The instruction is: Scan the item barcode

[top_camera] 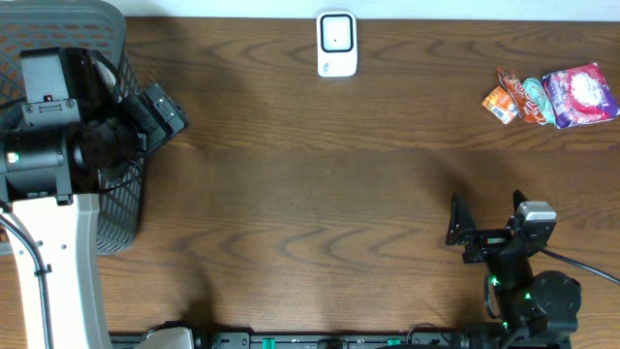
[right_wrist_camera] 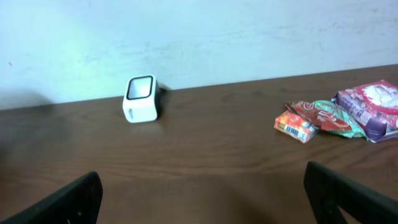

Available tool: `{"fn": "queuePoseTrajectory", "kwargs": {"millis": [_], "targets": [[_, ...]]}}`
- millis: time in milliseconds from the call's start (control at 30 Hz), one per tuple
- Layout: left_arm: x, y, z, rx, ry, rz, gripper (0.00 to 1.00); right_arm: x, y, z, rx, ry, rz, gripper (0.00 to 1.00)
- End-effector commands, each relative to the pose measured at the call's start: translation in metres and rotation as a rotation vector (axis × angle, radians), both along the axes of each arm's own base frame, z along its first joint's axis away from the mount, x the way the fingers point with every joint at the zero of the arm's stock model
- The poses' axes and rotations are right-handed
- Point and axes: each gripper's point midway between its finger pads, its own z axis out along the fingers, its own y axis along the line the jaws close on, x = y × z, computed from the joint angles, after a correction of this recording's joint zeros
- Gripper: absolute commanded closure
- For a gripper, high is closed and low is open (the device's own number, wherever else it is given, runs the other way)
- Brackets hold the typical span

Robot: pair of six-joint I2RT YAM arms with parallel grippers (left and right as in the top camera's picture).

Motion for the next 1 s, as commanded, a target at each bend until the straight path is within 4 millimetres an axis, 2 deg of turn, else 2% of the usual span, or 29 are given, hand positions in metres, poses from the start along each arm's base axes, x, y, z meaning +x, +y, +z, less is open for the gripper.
{"fn": "queuePoseTrajectory", "kwargs": {"millis": [0,467,667,800,967], "targets": [[-0.001,0.003,0.001,0.014,-0.003,0.001,0.02,0.001,-0.004,-0.005,-0.014,-0.039,-0.013,0.01],[-0.001,0.003,0.001,0.014,-0.002,0.001,0.02,0.015,-0.009,-0.042,-0.019,-0.184,-0.032,0.01],[-0.001,0.003,0.001,0.014,-0.002,0.001,0.02,0.016,-0.010,-0.049,-0.023,-0.161,-0.045,0.01],[-0.001,0.003,0.001,0.014,-0.002,0.001,0.02,0.016,-0.018,-0.074,-0.025,-0.057,-0.086,0.01],[-0.001,0.003,0.001,0.014,-0.002,0.001,0.02,0.016,-0.017,-0.074,-0.038,-0.060,-0.082,0.01]]}}
